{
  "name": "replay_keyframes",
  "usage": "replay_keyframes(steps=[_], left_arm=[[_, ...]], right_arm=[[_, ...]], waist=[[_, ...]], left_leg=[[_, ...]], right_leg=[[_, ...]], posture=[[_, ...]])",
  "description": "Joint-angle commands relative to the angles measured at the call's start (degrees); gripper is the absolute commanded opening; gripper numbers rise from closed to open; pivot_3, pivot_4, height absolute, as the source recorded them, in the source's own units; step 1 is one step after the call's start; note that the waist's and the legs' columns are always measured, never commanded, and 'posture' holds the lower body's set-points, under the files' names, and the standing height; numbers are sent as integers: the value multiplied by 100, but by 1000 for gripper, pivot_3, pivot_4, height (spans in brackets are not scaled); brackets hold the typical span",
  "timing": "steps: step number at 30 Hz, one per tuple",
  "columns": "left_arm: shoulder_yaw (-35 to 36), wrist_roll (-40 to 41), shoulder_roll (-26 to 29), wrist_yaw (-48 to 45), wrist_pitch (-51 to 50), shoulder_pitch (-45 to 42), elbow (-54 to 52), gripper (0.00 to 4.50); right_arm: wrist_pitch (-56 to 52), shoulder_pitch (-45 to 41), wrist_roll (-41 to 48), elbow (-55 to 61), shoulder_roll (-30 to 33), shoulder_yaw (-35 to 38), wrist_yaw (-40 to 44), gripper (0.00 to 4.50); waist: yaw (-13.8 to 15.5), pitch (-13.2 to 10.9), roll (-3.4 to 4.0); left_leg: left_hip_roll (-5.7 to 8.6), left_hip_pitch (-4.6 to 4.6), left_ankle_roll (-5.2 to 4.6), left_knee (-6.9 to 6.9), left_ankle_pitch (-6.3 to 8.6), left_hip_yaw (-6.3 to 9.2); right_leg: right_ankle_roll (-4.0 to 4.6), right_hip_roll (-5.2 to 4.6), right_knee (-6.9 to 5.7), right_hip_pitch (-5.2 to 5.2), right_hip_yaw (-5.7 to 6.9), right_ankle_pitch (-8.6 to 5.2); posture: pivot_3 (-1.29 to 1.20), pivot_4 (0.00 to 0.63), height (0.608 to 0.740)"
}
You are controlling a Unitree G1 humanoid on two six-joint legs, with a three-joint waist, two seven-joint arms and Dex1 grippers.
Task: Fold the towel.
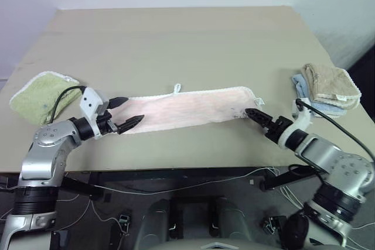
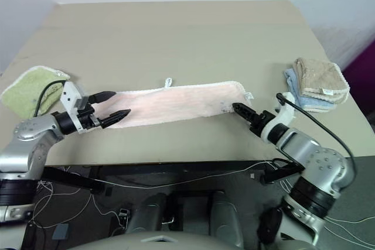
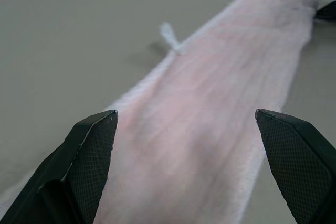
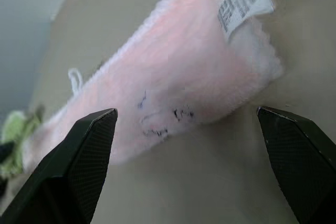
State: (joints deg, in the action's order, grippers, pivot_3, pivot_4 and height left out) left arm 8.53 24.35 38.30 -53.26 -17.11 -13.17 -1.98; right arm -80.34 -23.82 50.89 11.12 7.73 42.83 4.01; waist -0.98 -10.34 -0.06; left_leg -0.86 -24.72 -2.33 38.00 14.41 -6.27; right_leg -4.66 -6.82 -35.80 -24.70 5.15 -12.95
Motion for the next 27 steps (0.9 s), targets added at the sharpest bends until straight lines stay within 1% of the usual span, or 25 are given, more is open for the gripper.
replay_keyframes(steps=[1, 5, 8, 10, 12, 19, 22, 24, 27], left_arm=[[42, 60, 7, 7, -20, 8, -222, 4390], [69, 100, -6, 40, -69, 105, -374, 4390], [108, 149, -6, 66, -135, 233, -542, 4390], [129, 177, 1, 63, -170, 315, -634, 4390], [137, 190, 6, 64, -183, 366, -682, 4390], [116, 224, 30, 61, -200, 484, -748, 4390], [99, 220, 22, 46, -189, 452, -700, 4390], [83, 213, 11, 42, -182, 437, -682, 4390], [45, 187, -6, 27, -159, 410, -650, 4390]], right_arm=[[171, -271, 74, -429, -217, 214, -442, 4464], [644, -532, 67, -911, -426, 357, -797, 4464], [876, -596, 157, -1088, -452, 375, -978, 4464], [962, -597, 249, -1137, -455, 352, -1066, 4074], [1022, -583, 336, -1167, -442, 313, -1120, 3539], [1212, -535, 601, -1207, -398, 231, -1292, 1083], [1320, -500, 731, -1181, -279, 200, -1281, 49], [1388, -465, 816, -1157, -154, 167, -1219, 49], [1538, -502, 861, -1288, 243, 226, -1088, 49]], waist=[[-6, 2, -3], [-30, 7, -8], [-32, 9, -12], [-22, 11, -14], [-20, 12, -13], [-23, 11, -11], [-19, 11, -13], [-14, 10, -11], [26, 5, -1]], left_leg=[[0, 0, -2, 0, -1, 0], [-1, 6, -4, 1, -2, -4], [-3, 23, -4, 1, -2, -5], [-3, 23, -4, 1, -2, -5], [-2, 23, -4, 1, -2, -5], [-4, 18, -3, -2, -1, -6], [-6, 19, -2, -2, -1, -5], [-6, 19, 10, -2, 7, -5], [-4, 12, 7, -4, 10, -5]], right_leg=[[0, 2, 0, 0, 2, 0], [-1, 9, -1, 6, 4, 0], [-2, 15, -1, 21, 3, 0], [-2, 14, -1, 22, 4, 0], [-2, 13, -1, 22, 3, 0], [-1, 9, 0, 13, 0, -1], [-1, 9, 6, 17, 1, -1], [7, 10, 21, 20, 0, -5], [13, 6, 31, 19, 1, -8]], posture=[[0, 150, 740], [0, 150, 740], [0, 150, 740], [0, 150, 740], [0, 150, 740], [0, 150, 740], [0, 150, 740], [0, 150, 740], [0, 150, 740]])
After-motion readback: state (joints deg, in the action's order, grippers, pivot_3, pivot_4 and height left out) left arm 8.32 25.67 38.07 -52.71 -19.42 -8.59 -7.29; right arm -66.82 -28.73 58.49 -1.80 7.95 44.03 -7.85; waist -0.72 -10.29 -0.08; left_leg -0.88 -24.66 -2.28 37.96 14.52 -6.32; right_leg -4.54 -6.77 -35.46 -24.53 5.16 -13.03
